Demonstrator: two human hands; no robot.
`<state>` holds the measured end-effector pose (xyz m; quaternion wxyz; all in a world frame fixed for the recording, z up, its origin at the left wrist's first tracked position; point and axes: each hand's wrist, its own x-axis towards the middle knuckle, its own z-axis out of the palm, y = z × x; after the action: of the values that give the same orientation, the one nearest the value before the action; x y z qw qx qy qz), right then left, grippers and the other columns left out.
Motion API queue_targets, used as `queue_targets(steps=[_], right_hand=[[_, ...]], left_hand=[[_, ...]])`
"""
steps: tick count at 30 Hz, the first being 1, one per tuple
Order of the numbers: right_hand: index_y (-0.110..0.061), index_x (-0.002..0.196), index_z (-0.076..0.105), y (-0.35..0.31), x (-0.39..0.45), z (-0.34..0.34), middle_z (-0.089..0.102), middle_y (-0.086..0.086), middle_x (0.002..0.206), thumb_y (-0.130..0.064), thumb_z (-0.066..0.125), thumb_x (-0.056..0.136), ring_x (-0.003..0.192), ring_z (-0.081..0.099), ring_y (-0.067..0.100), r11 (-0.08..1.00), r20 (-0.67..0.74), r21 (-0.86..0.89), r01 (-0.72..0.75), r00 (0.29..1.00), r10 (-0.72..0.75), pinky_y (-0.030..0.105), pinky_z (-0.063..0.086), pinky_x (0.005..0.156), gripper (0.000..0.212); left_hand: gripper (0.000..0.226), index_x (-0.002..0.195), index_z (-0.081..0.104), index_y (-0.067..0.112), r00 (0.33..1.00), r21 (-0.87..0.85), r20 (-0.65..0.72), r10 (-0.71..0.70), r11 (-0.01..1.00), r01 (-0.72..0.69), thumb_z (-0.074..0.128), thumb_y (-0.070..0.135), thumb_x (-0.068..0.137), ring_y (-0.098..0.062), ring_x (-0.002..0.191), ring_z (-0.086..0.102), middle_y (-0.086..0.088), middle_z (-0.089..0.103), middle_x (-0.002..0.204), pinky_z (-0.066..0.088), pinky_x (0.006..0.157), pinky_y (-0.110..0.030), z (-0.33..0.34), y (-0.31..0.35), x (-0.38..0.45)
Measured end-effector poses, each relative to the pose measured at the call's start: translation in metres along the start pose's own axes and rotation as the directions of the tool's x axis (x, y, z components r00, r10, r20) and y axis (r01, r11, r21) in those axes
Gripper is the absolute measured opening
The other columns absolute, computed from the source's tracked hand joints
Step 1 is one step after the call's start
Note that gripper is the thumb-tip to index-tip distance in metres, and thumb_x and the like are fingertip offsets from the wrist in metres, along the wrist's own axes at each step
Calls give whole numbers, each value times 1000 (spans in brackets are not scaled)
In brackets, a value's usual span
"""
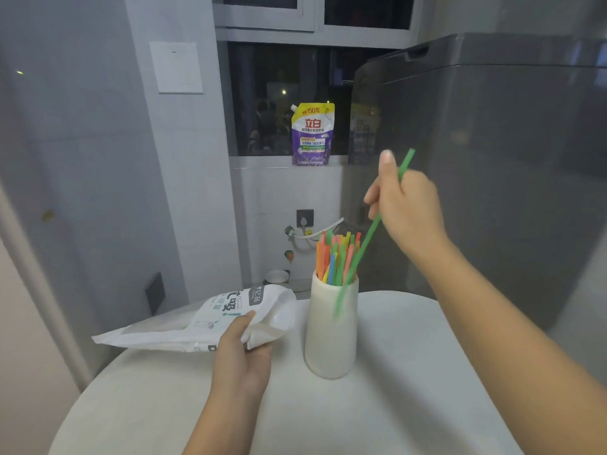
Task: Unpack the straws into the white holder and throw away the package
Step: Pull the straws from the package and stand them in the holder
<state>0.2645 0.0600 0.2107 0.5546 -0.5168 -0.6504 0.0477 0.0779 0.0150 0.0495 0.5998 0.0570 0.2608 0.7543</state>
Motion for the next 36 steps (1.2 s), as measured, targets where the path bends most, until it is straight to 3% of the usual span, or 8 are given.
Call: queue_targets(steps=[6, 12, 17, 21, 26, 30, 36], right_hand=[[-1, 62, 55, -11, 13, -10, 52, -2, 46, -41, 24, 100, 52, 55, 8, 984, -172, 114, 138, 978, -117, 18, 42, 54, 63], [-16, 51, 46, -22, 19, -19, 50, -7, 35, -40, 26, 99, 40, 51, -1, 952, -272, 225, 206, 952, -142, 7, 40, 49, 57], [-5, 58, 51, -19, 15, -11, 51, -5, 43, -39, 27, 100, 41, 53, -4, 964, -229, 200, 175, 965, -127, 4, 39, 47, 59], [-18, 52, 49, -17, 10, -4, 55, -3, 45, -44, 27, 98, 37, 52, 0, 956, -190, 277, 99, 981, -46, 12, 46, 49, 57], [-19, 51, 48, -21, 10, -3, 53, -4, 41, -45, 29, 98, 34, 50, 0, 936, -205, 326, 134, 976, -68, 12, 45, 47, 57], [-14, 54, 50, -15, 7, 0, 53, -4, 45, -42, 29, 99, 38, 53, -2, 949, -178, 285, 133, 980, -84, 6, 42, 46, 57], [-17, 51, 49, -15, 7, -8, 50, -6, 37, -38, 29, 100, 40, 54, 0, 927, -247, 321, 195, 962, -117, 5, 41, 50, 57]], left_hand=[[17, 86, 58, 7, 1000, 22, 15, 3, 1000, -3, 46, -6, 88, -10, 57, 68, 2, 68, 61, 55, 53, -20, 2, 3, -4], [16, 88, 57, 6, 1000, 22, 15, 6, 1000, -6, 46, -6, 88, -12, 58, 70, 0, 68, 61, 55, 52, -22, 4, 5, -7], [16, 88, 57, 6, 1000, 17, 1, -9, 1000, 9, 47, -6, 88, -12, 58, 70, -1, 68, 62, 55, 52, -23, 4, 4, -7], [16, 88, 57, 6, 1000, 21, -8, -5, 1000, 5, 48, -6, 88, -11, 54, 68, 0, 67, 59, 53, 49, -21, 4, 6, -8], [18, 82, 56, 8, 1000, 17, -12, -13, 1000, 13, 47, -6, 88, -10, 51, 66, 0, 64, 61, 52, 48, -19, 5, 6, -8], [17, 85, 58, 8, 1000, 14, -18, -8, 1000, 8, 48, -6, 87, -9, 54, 68, 2, 68, 60, 53, 49, -20, 5, 5, -7], [19, 88, 60, 8, 1000, -2, -22, 6, 1000, -6, 49, -7, 87, -10, 58, 70, 2, 71, 63, 55, 51, -22, 4, 6, -8]])
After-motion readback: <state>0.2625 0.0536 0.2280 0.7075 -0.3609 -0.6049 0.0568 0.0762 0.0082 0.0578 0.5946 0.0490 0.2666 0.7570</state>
